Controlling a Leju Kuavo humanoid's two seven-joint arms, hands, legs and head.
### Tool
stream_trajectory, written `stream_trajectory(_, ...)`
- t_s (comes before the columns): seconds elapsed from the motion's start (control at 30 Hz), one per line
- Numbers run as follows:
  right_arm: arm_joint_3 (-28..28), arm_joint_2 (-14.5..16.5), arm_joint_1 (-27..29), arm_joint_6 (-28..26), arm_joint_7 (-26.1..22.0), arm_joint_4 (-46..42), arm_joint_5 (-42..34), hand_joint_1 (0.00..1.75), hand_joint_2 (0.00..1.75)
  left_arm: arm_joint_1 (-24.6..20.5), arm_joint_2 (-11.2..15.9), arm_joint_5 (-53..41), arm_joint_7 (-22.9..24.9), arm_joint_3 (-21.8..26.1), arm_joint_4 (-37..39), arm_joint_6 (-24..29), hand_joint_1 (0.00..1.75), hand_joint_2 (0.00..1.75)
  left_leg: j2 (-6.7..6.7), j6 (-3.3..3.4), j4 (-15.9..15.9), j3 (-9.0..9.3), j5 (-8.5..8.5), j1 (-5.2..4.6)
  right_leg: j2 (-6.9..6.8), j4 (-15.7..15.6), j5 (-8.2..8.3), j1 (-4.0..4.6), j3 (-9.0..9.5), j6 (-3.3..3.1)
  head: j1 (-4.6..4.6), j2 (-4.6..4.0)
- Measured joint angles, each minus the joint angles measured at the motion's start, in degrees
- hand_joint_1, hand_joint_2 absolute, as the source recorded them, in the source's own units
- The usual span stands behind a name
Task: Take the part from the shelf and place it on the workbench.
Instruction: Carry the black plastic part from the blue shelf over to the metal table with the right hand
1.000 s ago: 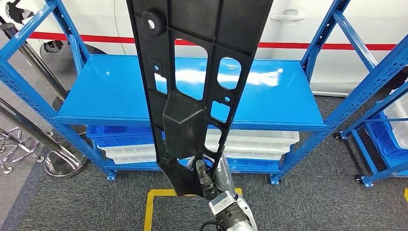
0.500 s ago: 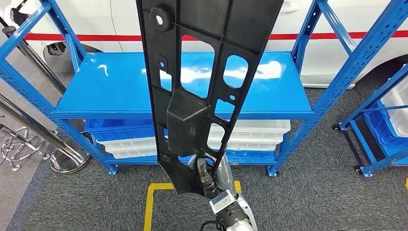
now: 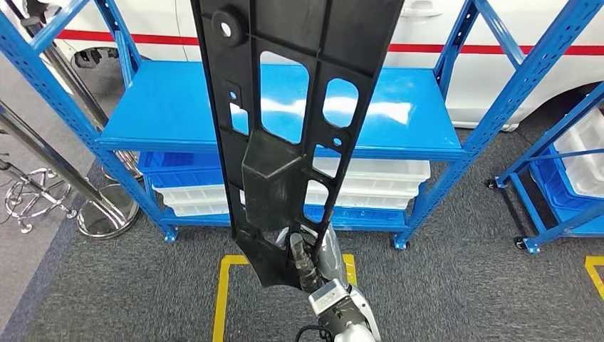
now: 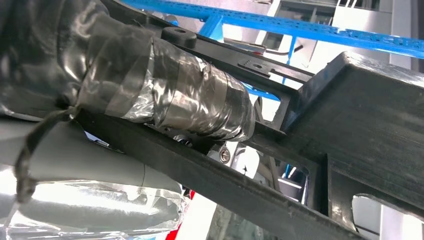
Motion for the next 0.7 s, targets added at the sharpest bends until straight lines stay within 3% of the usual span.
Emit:
stream_trajectory(0.03,-0.02,-0.01,0.02,0.00,0.02,0.04,0.00,1.75,0.00,0.03,0.00,-0.01,0.00,0.00,0.00,0.00,0.00,1.75,0.05,-0.04,0.12,-0.86,0.58,-0.03,0.00,3.05,-1.23,-0.09,-0.29,0.18,0.00,0.00)
stream_trajectory(0.07,-0.04,-0.01,0.02,0.00,0.02,0.08,0.00,1.75,0.00,0.05,0.00,-0.01,0.00,0.00,0.00,-0.01,0.00,1.75,0.08,-0.12,0.25,-1.74,1.15,-0.04,0.00,4.65,-1.19,-0.18,0.14,0.28,0.00,0.00)
stream_trajectory(0.1,-0.06,-0.01,0.03,0.00,0.03,0.11,0.00,1.75,0.00,0.06,0.00,-0.02,0.00,0.00,0.00,-0.01,0.00,1.75,0.10,-0.24,0.37,-2.61,1.71,-0.05,0.00,4.27,-0.07,-0.25,1.55,0.29,0.00,0.00)
stream_trajectory(0.17,-0.09,-0.01,0.02,0.00,0.04,0.14,-0.01,1.75,0.00,0.04,-0.01,-0.08,0.05,0.00,0.00,-0.03,0.00,1.75,0.06,-0.57,0.58,-3.96,2.75,-0.04,0.03,-1.95,2.46,-0.27,7.09,-0.10,0.00,-0.01)
stream_trajectory(0.23,-0.09,0.03,0.01,0.00,0.07,0.13,-0.02,1.75,0.00,0.07,-0.04,-0.23,0.23,-0.02,0.00,-0.05,0.00,1.75,0.00,-1.19,0.64,-4.69,3.77,-0.11,0.09,-10.16,2.41,0.01,12.89,-0.78,-0.02,-0.01)
stream_trajectory(0.27,-0.11,0.04,0.03,-0.02,0.07,0.13,-0.04,1.75,0.00,0.10,-0.06,-0.33,0.37,-0.03,0.00,-0.06,0.00,1.75,0.01,-1.57,0.52,-4.80,4.32,-0.07,0.13,-12.57,2.01,0.24,14.38,-1.10,-0.03,-0.01)
stream_trajectory(0.33,-0.18,0.05,0.16,-0.07,0.10,0.15,-0.14,1.75,0.00,0.20,-0.06,-0.62,0.60,-0.04,0.00,-0.07,0.00,1.75,0.00,-2.34,0.00,-4.96,5.44,0.03,0.11,-13.95,2.50,0.39,14.43,-1.79,-0.03,-0.01)
stream_trajectory(0.37,-0.23,0.06,0.24,-0.09,0.16,0.16,-0.19,1.75,0.00,0.26,-0.05,-0.79,0.71,-0.05,0.00,-0.06,0.00,1.75,-0.04,-2.67,0.08,-5.26,5.15,0.09,0.01,-14.20,3.19,0.29,13.97,-2.22,-0.04,-0.01)
stream_trajectory(0.4,-0.29,0.07,0.34,-0.10,0.25,0.17,-0.23,1.75,0.00,0.33,-0.03,-1.02,0.79,-0.07,0.00,-0.05,0.00,1.75,-0.11,-2.95,0.90,-5.76,3.78,0.10,-0.11,-14.40,3.95,0.12,13.36,-2.77,-0.05,-0.01)
stream_trajectory(0.5,-0.64,0.10,0.89,-0.21,0.43,0.21,-0.31,1.75,0.00,0.56,0.04,-1.48,0.87,-0.14,0.00,0.06,0.00,1.75,-0.21,-3.61,9.58,-8.00,-4.83,0.22,-0.38,-14.23,5.96,0.08,10.82,-3.73,-0.08,0.00)
stream_trajectory(0.57,-0.84,0.10,1.20,-0.26,0.44,0.21,-0.34,1.75,0.00,0.61,0.09,-1.58,0.87,-0.17,0.00,0.12,0.00,1.75,-0.20,-3.83,14.17,-8.81,-7.66,0.25,-0.47,-13.98,6.60,0.18,9.78,-3.77,-0.08,0.01)
stream_trajectory(0.7,-1.02,0.10,1.37,-0.27,0.45,0.21,-0.36,1.75,0.00,0.57,0.11,-1.64,0.87,-0.20,0.00,0.16,0.00,1.75,-0.20,-3.94,16.71,-8.87,-7.51,0.26,-0.54,-13.63,7.12,0.23,8.77,-3.74,-0.08,-0.01)
